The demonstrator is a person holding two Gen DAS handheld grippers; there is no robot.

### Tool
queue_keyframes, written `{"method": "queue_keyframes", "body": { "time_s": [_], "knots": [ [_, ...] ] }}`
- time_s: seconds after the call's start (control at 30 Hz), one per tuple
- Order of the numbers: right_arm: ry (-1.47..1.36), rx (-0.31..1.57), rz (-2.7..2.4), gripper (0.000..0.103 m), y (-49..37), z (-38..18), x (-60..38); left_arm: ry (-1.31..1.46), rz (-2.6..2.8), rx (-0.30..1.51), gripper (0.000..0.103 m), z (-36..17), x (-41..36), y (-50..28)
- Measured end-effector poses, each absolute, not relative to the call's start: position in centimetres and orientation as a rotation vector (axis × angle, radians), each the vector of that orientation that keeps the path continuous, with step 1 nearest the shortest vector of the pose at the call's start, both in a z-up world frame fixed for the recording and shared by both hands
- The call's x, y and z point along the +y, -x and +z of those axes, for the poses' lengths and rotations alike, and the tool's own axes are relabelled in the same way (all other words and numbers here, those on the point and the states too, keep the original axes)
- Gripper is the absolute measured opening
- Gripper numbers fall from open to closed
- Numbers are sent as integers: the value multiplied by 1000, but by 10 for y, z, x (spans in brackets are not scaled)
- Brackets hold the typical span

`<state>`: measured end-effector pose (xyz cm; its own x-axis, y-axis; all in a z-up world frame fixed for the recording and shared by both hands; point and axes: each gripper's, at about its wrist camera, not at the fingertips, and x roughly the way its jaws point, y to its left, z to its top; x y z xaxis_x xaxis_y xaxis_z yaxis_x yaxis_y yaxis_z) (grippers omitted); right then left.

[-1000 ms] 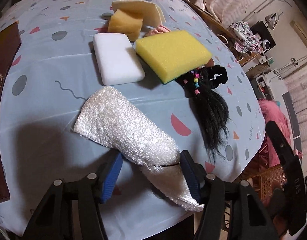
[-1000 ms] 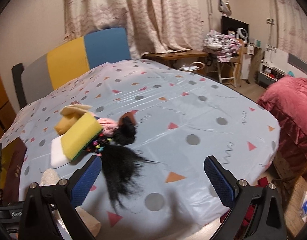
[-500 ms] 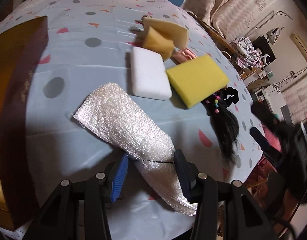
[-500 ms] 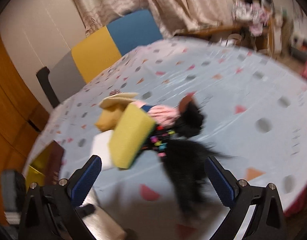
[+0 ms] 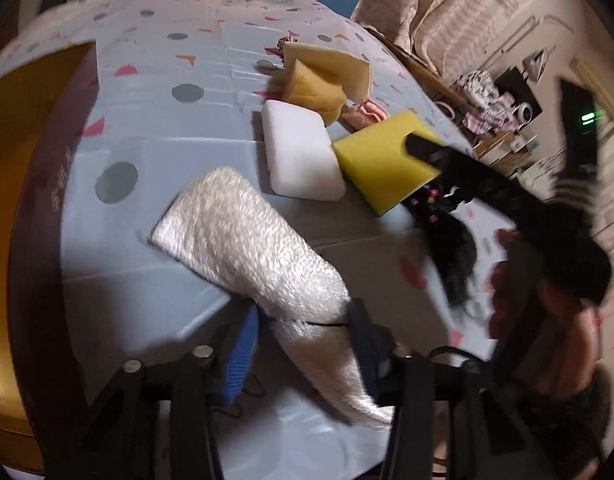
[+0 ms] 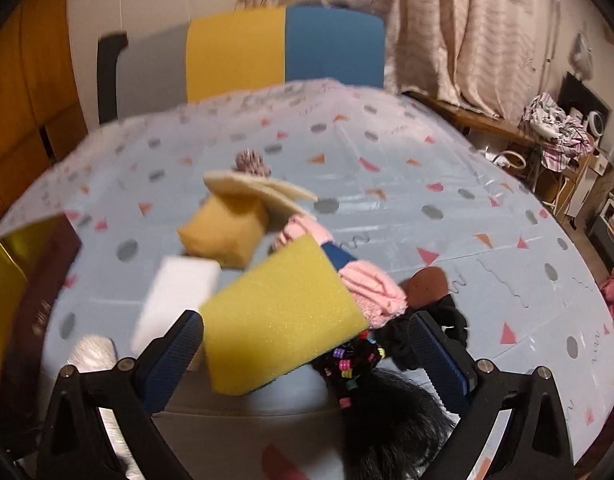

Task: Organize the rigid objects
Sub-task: 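Lift the silver cloth with the left tool while the right tool grasps the yellow-green sponge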

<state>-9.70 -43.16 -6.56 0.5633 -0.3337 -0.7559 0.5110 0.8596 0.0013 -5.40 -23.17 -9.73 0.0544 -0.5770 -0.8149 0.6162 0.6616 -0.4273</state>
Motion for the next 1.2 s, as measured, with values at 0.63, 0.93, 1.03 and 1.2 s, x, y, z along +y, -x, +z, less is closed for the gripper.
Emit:
{"method": "queue_keyframes", "body": {
  "time_s": [0.63,0.93,1.03,1.2],
  "knots": [
    [-589,724,-356,23,111,-85,-441,-77,-957,1157,36,-89,-228,62],
    [-781,740,-377,103,117,-100,-444,-81,-951,1134,36,-90,-225,61],
    [-868,704,-371,103,112,-104,-456,-74,-953,1139,36,-91,-223,60],
    [-1025,691,-337,64,96,-119,-469,-85,-961,1126,36,-90,-221,63]
  ]
}}
